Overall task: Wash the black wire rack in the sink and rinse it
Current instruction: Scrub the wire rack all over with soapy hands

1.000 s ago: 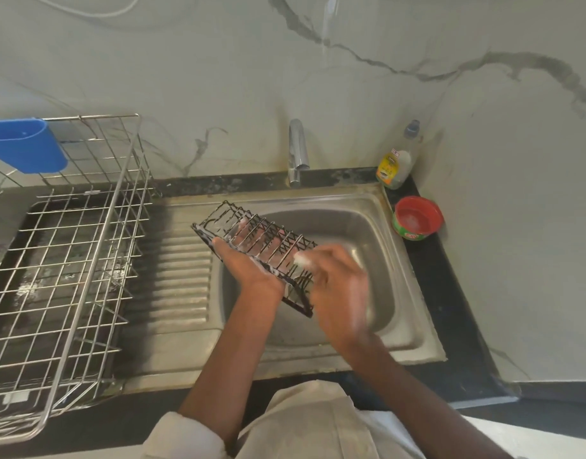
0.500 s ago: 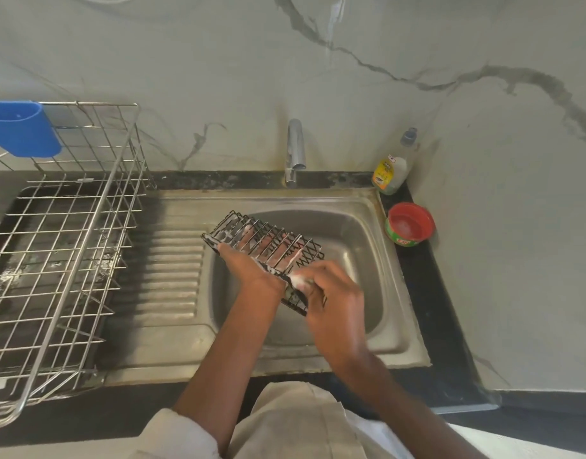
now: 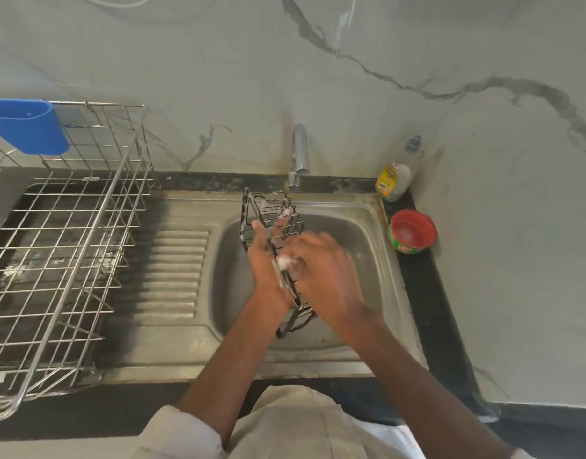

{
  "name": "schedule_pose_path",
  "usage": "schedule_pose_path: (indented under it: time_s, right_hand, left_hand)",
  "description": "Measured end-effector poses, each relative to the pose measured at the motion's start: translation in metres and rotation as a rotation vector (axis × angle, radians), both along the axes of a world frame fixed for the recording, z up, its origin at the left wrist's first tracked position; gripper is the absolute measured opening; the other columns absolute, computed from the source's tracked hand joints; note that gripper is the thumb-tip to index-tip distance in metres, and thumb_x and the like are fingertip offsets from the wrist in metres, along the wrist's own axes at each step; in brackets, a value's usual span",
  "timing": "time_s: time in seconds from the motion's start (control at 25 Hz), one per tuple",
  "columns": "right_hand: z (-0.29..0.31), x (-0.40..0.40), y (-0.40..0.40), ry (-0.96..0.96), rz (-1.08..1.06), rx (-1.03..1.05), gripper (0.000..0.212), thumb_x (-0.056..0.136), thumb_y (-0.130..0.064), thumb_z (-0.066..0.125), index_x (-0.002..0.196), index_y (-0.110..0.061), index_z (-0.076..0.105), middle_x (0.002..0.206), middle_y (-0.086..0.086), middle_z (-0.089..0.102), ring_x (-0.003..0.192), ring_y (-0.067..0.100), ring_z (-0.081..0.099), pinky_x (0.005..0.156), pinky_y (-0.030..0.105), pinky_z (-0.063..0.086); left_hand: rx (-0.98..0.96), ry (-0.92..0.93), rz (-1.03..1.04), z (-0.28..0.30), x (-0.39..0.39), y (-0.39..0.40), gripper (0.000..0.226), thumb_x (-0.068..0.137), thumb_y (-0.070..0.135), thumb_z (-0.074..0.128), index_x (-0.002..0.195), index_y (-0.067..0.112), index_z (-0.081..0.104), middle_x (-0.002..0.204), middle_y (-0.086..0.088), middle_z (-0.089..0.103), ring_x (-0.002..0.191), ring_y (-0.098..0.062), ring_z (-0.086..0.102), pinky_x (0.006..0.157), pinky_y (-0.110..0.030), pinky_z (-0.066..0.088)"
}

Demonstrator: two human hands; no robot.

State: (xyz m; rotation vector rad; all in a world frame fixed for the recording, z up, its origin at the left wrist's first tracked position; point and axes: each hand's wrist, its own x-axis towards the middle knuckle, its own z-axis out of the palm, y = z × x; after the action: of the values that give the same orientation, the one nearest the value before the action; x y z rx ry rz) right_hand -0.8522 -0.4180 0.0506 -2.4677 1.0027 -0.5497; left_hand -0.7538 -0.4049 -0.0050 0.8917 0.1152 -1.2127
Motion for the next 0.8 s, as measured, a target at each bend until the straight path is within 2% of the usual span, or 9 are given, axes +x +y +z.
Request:
schedule_pose_path:
  time_s: [0.08, 0.16, 0.24, 0.32, 0.4, 0.48, 0.6, 0.72, 0.8]
  right_hand:
    - [0.0, 0.013, -0.013, 0.012, -0.042, 0.029, 0.034, 0.087, 0.007, 0.07, 0.097, -0.024, 0.079, 0.101, -0.008, 0.071, 0.094, 0.015, 0.056, 0.077, 0.036, 0.053]
    - [-0.007, 0.001, -0.008, -0.028, 0.086, 0.047, 0.034, 0.086, 0.007, 0.071, 0.094, -0.025, 0.077, 0.098, -0.01, 0.071, 0.091, 0.016, 0.055, 0.079, 0.042, 0.052]
    - [-0.017, -0.027, 0.01, -0.08, 0.181, 0.065, 0.033, 0.087, 0.004, 0.073, 0.093, -0.028, 0.074, 0.099, -0.015, 0.069, 0.095, 0.015, 0.058, 0.083, 0.042, 0.05]
    - [-0.025, -0.046, 0.022, -0.163, 0.051, 0.154, 0.032, 0.088, 0.004, 0.072, 0.093, -0.028, 0.075, 0.106, -0.015, 0.065, 0.104, 0.013, 0.059, 0.088, 0.035, 0.052]
    - [-0.028, -0.044, 0.017, -0.272, -0.221, 0.284, 0.034, 0.091, 0.003, 0.07, 0.095, -0.03, 0.073, 0.116, -0.012, 0.058, 0.112, 0.001, 0.056, 0.093, 0.022, 0.051]
    - [-0.026, -0.035, 0.009, -0.382, -0.383, 0.434, 0.036, 0.097, 0.0, 0.065, 0.098, -0.037, 0.066, 0.117, -0.013, 0.06, 0.108, -0.01, 0.057, 0.089, 0.013, 0.049]
    - [-0.025, -0.021, 0.002, -0.503, -0.458, 0.522, 0.029, 0.101, -0.002, 0.06, 0.107, -0.029, 0.067, 0.104, -0.018, 0.069, 0.096, -0.011, 0.063, 0.075, 0.004, 0.045]
    - [-0.02, -0.001, -0.004, -0.539, -0.568, 0.43, 0.024, 0.1, -0.003, 0.06, 0.108, -0.024, 0.068, 0.103, -0.009, 0.07, 0.097, 0.005, 0.066, 0.079, 0.016, 0.051]
    - [-0.016, 0.007, -0.012, -0.58, -0.611, 0.411, 0.022, 0.099, -0.003, 0.061, 0.106, -0.022, 0.069, 0.101, -0.008, 0.071, 0.096, 0.009, 0.068, 0.081, 0.025, 0.054]
  left_hand:
    - [-0.061, -0.006, -0.013, -0.003, 0.005, 0.0, 0.071, 0.104, 0.072, 0.041, 0.121, 0.012, 0.074, 0.096, -0.012, 0.071, 0.1, -0.029, 0.068, 0.094, -0.044, 0.054]
    - [-0.04, -0.029, -0.014, -0.005, 0.018, -0.002, 0.075, 0.106, 0.071, 0.033, 0.127, 0.011, 0.073, 0.106, -0.015, 0.073, 0.103, -0.032, 0.07, 0.093, -0.046, 0.056]
    - [-0.021, 0.001, -0.01, -0.01, 0.031, -0.003, 0.083, 0.103, 0.077, 0.026, 0.134, 0.012, 0.069, 0.111, -0.017, 0.074, 0.096, -0.033, 0.071, 0.086, -0.045, 0.058]
    - [0.021, 0.056, -0.02, -0.009, 0.037, 0.001, 0.093, 0.098, 0.085, 0.024, 0.142, 0.012, 0.064, 0.117, -0.015, 0.075, 0.09, -0.034, 0.073, 0.081, -0.045, 0.06]
    - [0.048, 0.07, -0.014, -0.01, 0.036, 0.002, 0.096, 0.099, 0.083, 0.03, 0.155, 0.009, 0.052, 0.143, -0.024, 0.062, 0.115, -0.043, 0.07, 0.085, -0.057, 0.063]
    - [0.046, 0.078, 0.019, -0.007, 0.033, 0.004, 0.09, 0.103, 0.075, 0.039, 0.161, 0.006, 0.04, 0.161, -0.026, 0.046, 0.141, -0.05, 0.052, 0.091, -0.066, 0.058]
    - [0.046, 0.054, -0.177, 0.004, 0.024, 0.009, 0.101, 0.099, 0.08, 0.037, 0.148, -0.007, 0.054, 0.142, -0.032, 0.06, 0.122, -0.045, 0.065, 0.098, -0.055, 0.056]
    - [0.022, 0.049, -0.322, 0.018, 0.009, 0.013, 0.11, 0.094, 0.089, 0.029, 0.113, -0.007, 0.079, 0.117, -0.032, 0.074, 0.1, -0.041, 0.076, 0.08, -0.048, 0.065]
    - [0.052, 0.018, -0.368, 0.019, 0.007, 0.013, 0.119, 0.086, 0.098, 0.022, 0.127, -0.001, 0.074, 0.125, -0.027, 0.074, 0.114, -0.041, 0.073, 0.084, -0.05, 0.063]
